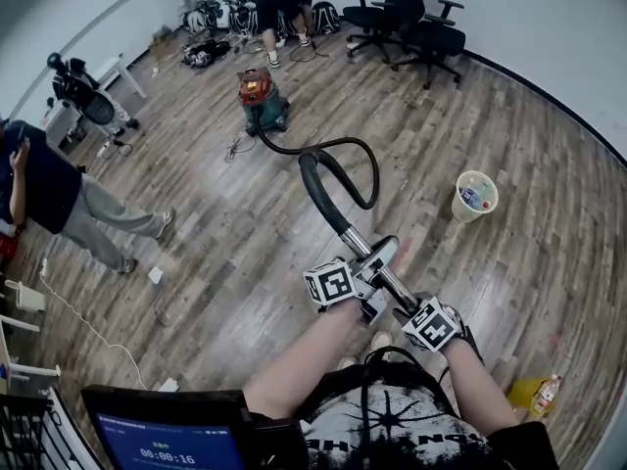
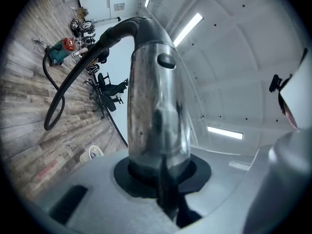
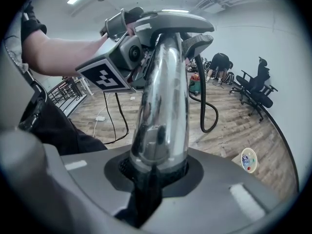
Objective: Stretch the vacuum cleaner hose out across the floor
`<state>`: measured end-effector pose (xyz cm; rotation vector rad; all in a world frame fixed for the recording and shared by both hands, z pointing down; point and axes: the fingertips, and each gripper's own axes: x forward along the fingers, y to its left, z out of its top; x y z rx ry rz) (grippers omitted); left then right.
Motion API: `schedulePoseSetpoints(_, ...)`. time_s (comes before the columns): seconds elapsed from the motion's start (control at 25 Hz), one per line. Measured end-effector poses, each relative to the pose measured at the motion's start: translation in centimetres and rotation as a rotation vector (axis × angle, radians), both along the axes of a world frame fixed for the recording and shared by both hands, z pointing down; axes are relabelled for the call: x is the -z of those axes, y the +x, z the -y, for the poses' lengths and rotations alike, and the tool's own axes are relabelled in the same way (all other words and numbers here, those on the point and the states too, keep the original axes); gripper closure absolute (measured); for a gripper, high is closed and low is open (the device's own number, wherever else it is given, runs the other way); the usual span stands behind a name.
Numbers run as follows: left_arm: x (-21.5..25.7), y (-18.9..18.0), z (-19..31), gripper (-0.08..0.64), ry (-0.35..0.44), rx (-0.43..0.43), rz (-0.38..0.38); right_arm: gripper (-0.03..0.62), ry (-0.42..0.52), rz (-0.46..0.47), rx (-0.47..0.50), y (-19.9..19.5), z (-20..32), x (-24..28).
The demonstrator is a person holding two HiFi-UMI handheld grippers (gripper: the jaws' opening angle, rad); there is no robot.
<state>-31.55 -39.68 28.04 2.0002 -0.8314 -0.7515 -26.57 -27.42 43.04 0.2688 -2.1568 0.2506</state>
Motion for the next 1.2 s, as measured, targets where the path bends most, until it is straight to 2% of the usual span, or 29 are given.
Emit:
schedulePoseSetpoints(0.64,-1.8,2.1,-8.3,0.503,-0.003,-0.07,-0.032,0.514,0.001,-0.04,-0.074,1.9,-8.8,-1.4)
schedulePoseSetpoints(0.92,-0.3,4.5,-9.5,0.503,0.026,-0.035,-0.025,0.514,0.026,-0.025,-0.031,4.4,-9.2,-0.7)
schedulePoseSetpoints(1.2,0.0,9.5,-11.1,0.503,0.013,0.028,-0.026,0.514,0.017,-0.027,0.024,10.2,-10.7,0.0)
